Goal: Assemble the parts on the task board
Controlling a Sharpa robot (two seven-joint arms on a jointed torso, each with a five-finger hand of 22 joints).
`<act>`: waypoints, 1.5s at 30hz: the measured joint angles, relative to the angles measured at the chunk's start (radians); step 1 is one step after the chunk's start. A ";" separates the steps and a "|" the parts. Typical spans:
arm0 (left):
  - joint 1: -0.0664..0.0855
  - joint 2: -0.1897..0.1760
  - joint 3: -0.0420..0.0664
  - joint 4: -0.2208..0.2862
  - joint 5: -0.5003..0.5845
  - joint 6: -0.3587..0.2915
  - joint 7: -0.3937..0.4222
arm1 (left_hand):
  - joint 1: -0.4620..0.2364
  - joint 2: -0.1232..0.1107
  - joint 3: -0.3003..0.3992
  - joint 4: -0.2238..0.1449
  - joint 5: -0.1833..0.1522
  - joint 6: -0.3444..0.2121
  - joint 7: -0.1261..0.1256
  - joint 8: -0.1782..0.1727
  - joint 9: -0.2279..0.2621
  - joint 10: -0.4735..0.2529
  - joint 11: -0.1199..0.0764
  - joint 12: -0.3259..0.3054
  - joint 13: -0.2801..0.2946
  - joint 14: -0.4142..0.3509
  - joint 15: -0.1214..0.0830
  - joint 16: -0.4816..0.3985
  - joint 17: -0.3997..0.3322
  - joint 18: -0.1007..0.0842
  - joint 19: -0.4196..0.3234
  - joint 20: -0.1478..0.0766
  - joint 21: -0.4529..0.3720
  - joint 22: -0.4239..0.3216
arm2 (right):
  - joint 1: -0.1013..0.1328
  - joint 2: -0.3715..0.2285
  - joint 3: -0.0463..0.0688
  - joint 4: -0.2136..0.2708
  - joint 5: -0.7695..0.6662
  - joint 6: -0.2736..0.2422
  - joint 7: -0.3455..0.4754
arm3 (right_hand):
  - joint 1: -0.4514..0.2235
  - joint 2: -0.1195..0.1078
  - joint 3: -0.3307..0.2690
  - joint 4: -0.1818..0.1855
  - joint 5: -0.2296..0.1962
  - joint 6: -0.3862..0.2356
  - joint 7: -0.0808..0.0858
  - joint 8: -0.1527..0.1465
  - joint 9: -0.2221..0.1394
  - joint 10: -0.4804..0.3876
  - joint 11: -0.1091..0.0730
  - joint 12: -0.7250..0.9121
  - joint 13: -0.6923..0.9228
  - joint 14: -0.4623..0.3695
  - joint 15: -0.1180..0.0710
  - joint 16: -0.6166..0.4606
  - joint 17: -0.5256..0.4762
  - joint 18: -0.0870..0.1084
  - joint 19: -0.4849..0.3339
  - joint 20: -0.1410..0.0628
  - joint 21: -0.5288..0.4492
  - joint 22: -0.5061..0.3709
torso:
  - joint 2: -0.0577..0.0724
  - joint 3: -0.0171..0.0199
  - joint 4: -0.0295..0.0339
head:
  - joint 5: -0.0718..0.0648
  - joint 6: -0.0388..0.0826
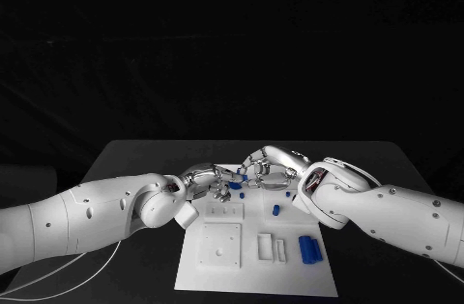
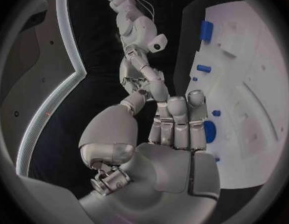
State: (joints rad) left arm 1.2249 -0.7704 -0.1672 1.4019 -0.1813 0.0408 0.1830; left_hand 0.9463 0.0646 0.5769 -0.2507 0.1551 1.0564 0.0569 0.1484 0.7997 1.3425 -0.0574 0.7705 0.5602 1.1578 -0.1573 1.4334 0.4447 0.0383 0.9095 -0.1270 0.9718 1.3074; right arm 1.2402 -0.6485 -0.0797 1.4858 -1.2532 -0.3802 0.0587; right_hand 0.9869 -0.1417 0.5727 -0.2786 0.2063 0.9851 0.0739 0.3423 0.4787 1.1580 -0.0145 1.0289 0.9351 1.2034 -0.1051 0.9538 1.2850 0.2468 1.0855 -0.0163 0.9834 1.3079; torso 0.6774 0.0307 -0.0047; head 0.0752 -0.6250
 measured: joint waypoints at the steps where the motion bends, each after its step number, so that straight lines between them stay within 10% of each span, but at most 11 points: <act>1: 0.000 0.000 0.000 0.000 0.000 -0.002 0.000 | 0.000 0.000 0.000 0.000 0.002 0.000 0.000 0.000 0.000 0.002 -0.002 0.000 0.000 0.000 0.000 0.000 0.000 0.000 0.000 0.000 0.000 0.000 | 0.000 0.000 0.000 -0.001 0.002 -0.001 0.000 | 0.000 0.000 0.000 0.000 0.000 -0.001 0.001 0.000 0.000 0.000 0.000 0.000 0.000 0.000 0.000 0.000 0.000 0.000 0.000 0.000 0.000 0.000 | 0.000 0.0000 0.0000 | 0.000 0.000; 13: 0.000 -0.002 0.000 -0.003 -0.003 -0.030 -0.005 | -0.011 -0.003 0.002 -0.011 0.039 0.000 0.000 0.000 0.001 0.007 -0.004 0.000 0.000 0.000 0.000 0.000 0.000 0.000 0.000 0.000 0.000 0.000 | 0.000 -0.008 0.000 -0.008 0.016 -0.010 0.002 | 0.005 -0.005 -0.017 -0.003 0.011 -0.023 0.023 -0.025 -0.005 -0.023 0.015 -0.014 -0.003 -0.025 0.011 -0.015 -0.013 0.000 -0.025 0.007 -0.015 -0.001 | 0.000 0.0001 0.0001 | -0.001 0.001; 24: 0.000 -0.005 0.000 -0.014 -0.054 -0.087 -0.035 | -0.030 -0.021 0.004 -0.015 0.093 0.000 0.000 0.046 0.004 0.015 -0.012 0.004 0.000 -0.001 -0.001 0.004 0.000 0.000 0.008 0.000 0.004 0.000 | 0.000 -0.067 0.000 -0.020 0.145 -0.063 0.056 | -0.006 -0.018 -0.061 0.003 0.155 -0.059 0.059 -0.047 -0.009 -0.059 0.038 -0.054 -0.043 -0.066 0.037 -0.053 -0.068 -0.001 -0.075 0.040 -0.062 -0.027 | 0.000 -0.0001 0.0002 | 0.002 0.004; 38: 0.015 0.014 0.000 -0.033 -0.222 -0.157 -0.148 | -0.026 -0.057 0.011 -0.014 0.131 0.002 0.002 0.088 0.004 0.061 -0.040 0.027 0.001 0.013 -0.016 0.023 0.005 0.000 0.043 -0.011 0.016 0.001 | 0.002 -0.092 0.038 -0.161 0.241 -0.098 0.087 | -0.006 -0.018 -0.064 0.000 0.173 -0.063 0.062 -0.047 -0.007 -0.066 0.038 -0.063 -0.055 -0.075 0.043 -0.057 -0.082 -0.001 -0.082 0.047 -0.074 -0.033 | 0.000 0.0006 -0.0015 | 0.009 0.005; 45: 0.051 0.038 0.000 -0.041 -0.343 -0.158 -0.281 | -0.028 -0.068 0.012 -0.013 0.131 0.009 0.001 0.091 0.004 0.081 -0.050 0.050 0.012 0.035 -0.023 0.042 0.017 0.000 0.054 -0.014 0.022 0.000 | 0.019 -0.077 0.046 -0.240 0.256 -0.098 0.091 | -0.006 -0.018 -0.064 0.000 0.181 -0.063 0.062 -0.047 -0.006 -0.070 0.041 -0.067 -0.062 -0.080 0.045 -0.061 -0.091 -0.001 -0.086 0.051 -0.080 -0.036 | 0.000 0.0011 -0.0012 | 0.009 -0.001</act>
State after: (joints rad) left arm 1.2756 -0.7325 -0.1669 1.3606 -0.5244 -0.1175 -0.0976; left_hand 0.9184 -0.0031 0.5887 -0.2642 0.2857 1.0655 0.0575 0.2396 0.8038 1.4239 -0.1073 0.8206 0.5720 1.1923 -0.1805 1.4756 0.4616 0.0384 0.9636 -0.1411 0.9936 1.3079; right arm 1.2588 -0.7260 -0.0338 1.2457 -0.9970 -0.4781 0.1495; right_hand 0.9810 -0.1594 0.5090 -0.2784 0.3873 0.9221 0.1358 0.2951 0.4729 1.0882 0.0270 0.9623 0.8728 1.1232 -0.0604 0.8925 1.1945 0.2460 0.9991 0.0347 0.9031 1.2723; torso 0.6770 0.0317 -0.0059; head 0.0846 -0.6264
